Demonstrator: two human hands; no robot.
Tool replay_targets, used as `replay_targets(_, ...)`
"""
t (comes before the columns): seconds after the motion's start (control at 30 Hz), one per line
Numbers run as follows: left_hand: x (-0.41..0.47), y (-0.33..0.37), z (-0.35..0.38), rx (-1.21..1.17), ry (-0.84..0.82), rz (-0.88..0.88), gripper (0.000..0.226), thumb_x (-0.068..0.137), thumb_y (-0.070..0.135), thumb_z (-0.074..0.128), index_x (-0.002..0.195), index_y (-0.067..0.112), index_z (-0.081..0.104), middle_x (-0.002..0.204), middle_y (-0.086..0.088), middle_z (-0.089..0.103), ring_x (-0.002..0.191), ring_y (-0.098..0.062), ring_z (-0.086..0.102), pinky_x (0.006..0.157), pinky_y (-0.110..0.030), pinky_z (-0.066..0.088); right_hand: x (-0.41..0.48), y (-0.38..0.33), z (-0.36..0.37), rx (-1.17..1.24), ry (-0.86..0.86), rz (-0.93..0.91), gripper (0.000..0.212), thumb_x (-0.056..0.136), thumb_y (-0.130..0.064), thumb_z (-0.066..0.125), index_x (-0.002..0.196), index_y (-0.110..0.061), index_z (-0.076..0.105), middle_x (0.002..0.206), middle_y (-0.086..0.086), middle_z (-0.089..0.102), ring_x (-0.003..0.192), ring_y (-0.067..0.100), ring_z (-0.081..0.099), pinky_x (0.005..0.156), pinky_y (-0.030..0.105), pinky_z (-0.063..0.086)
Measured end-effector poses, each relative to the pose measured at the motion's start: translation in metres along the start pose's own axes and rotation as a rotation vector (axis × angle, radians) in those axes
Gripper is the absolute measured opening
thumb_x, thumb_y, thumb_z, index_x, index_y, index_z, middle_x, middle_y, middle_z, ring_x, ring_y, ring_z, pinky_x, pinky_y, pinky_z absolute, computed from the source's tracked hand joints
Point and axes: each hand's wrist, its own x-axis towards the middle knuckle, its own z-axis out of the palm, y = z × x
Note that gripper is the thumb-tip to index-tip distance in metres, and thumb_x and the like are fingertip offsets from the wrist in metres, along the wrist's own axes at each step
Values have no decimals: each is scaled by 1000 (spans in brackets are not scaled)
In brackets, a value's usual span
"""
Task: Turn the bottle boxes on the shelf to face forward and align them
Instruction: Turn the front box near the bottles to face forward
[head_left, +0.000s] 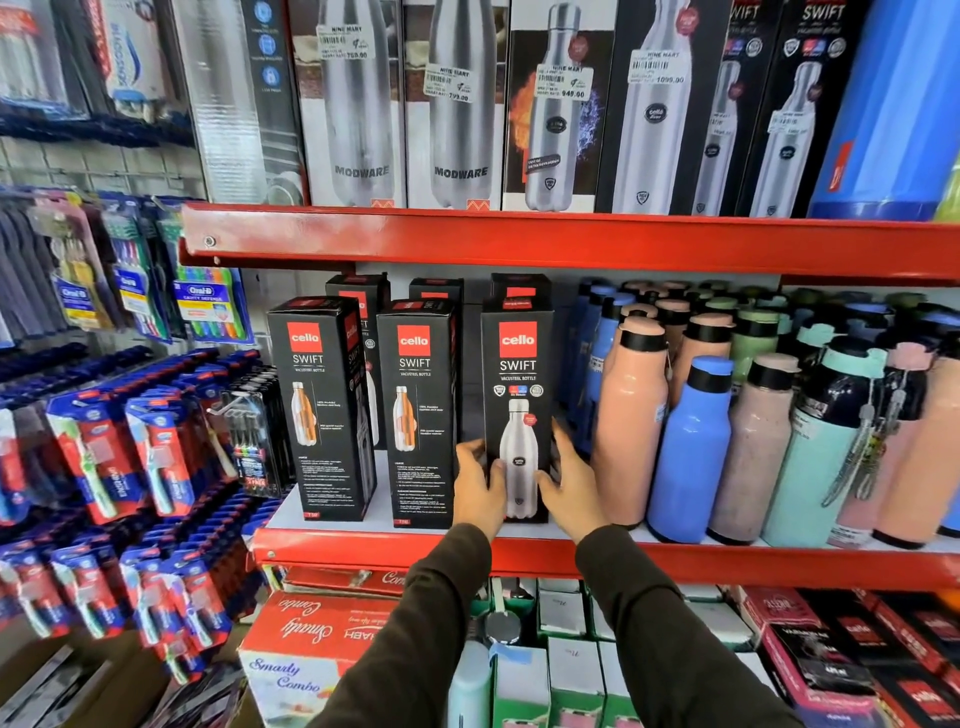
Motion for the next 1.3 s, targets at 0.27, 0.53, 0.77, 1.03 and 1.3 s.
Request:
replay_targets(0.27, 2, -2, 5, 22, -10, -13, 30, 97, 12, 49, 126, 13, 40, 127, -1, 54, 113, -11, 51, 102, -31, 42, 1, 8, 4, 10, 67, 5, 78, 89, 10, 50, 152, -28, 23, 152, 2, 43, 138, 11, 38, 116, 35, 35)
replay_targets(0.53, 1, -2, 6, 30, -5, -22, 31, 97, 13, 48, 127, 13, 39, 133, -7, 55, 118, -17, 54, 106, -36, 43, 4, 13, 5, -25, 62, 8, 77, 91, 5, 53, 153, -28, 21, 152, 4, 44, 141, 18, 41, 117, 39, 36)
replay_targets(0.77, -3, -2, 7, 24, -10, -35, 33, 97, 9, 47, 129, 11, 38, 137, -10, 53, 120, -13, 50, 102, -28, 38, 1, 13, 6, -47, 174, 80, 57, 90, -2, 59, 144, -13, 42, 142, 11, 54, 134, 26, 49, 110, 32, 38)
replay_targets(1.03, -16, 2, -1, -2, -44, 28, 52, 99, 13, 44, 147, 17, 26, 152, -3, 40, 138, -15, 39, 114, -27, 29, -10, 8, 9, -43, 325, 35, 41, 87, -9, 66, 126, -13, 55, 122, 8, 60, 110, 22, 58, 95, 30, 49)
replay_targets(1.3, -33, 11, -37, -21, 214, 267, 32, 99, 22, 46, 130, 27, 47, 123, 8, 54, 114, -14, 54, 97, -38, 48, -36, -24, 35, 13, 446, -195, 22, 89, -3, 57, 99, -22, 55, 93, 0, 51, 78, 13, 53, 67, 23, 47)
